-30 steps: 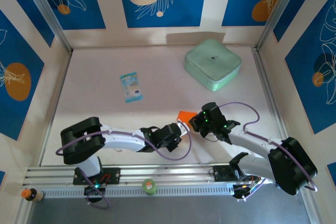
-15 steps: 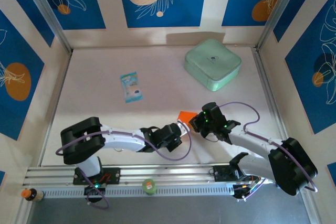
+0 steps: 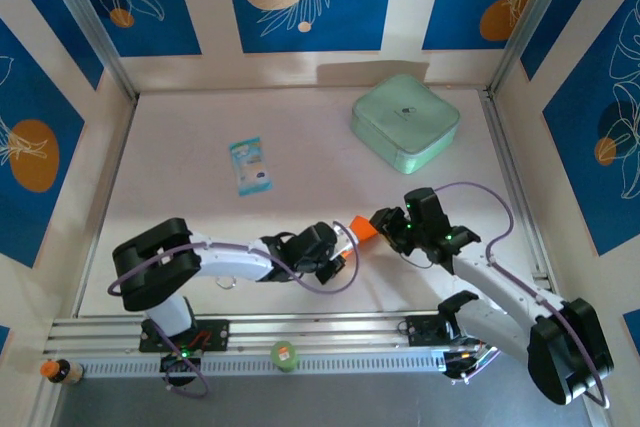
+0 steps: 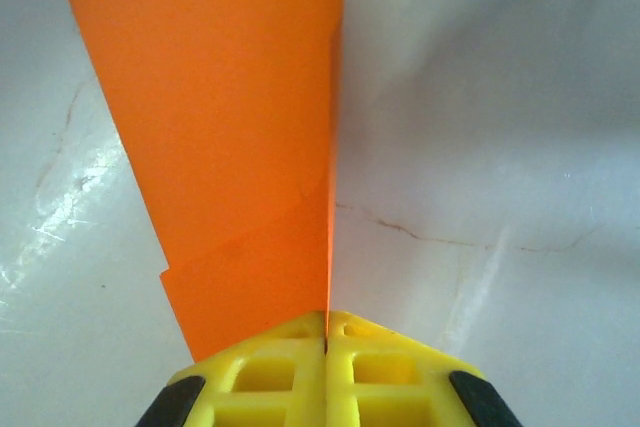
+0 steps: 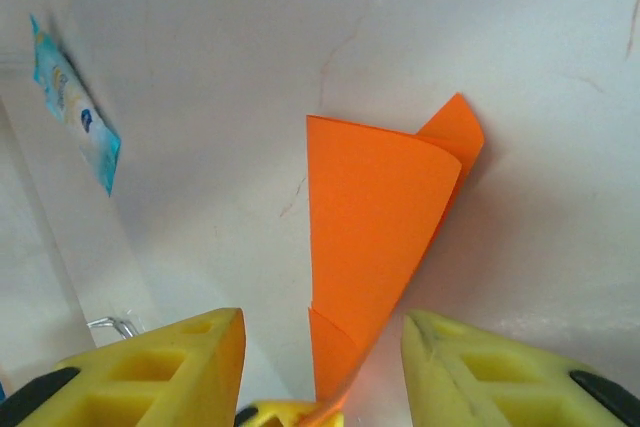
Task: Fold a paper plane with a square sheet of paper (pick it up from the middle)
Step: Fold the wing for the fifth time at the center of the table.
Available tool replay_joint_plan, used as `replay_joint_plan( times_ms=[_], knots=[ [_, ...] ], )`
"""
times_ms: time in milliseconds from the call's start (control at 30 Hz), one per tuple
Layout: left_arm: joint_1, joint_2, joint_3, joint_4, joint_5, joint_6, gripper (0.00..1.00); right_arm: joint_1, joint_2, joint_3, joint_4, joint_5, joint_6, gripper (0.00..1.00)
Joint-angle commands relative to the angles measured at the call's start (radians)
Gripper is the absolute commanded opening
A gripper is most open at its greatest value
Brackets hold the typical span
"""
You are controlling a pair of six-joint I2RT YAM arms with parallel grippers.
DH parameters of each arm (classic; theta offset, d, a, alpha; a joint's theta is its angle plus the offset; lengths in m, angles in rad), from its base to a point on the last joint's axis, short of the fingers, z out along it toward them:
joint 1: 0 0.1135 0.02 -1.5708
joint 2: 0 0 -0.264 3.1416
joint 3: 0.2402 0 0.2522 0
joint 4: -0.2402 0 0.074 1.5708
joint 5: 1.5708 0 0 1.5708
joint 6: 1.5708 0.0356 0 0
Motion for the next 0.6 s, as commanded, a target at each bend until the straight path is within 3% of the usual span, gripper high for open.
replay_joint_plan(
  times_ms=[0,300,567],
  knots=[
    [0.059,0.023,-0.016,0.081,0.233,-0.079,0.0,-0.024,-0.037,0.017,-0.065,-0.056,-0.088,0.46],
    [0.136,0.114,0.013,0.126,0.426,-0.197,0.0,-0.03,-0.062,-0.011,-0.027,-0.115,-0.104,0.47],
    [0.169,0.155,0.029,0.15,0.508,-0.233,0.0,-0.027,-0.039,-0.045,0.04,-0.179,-0.115,0.47]
  ],
)
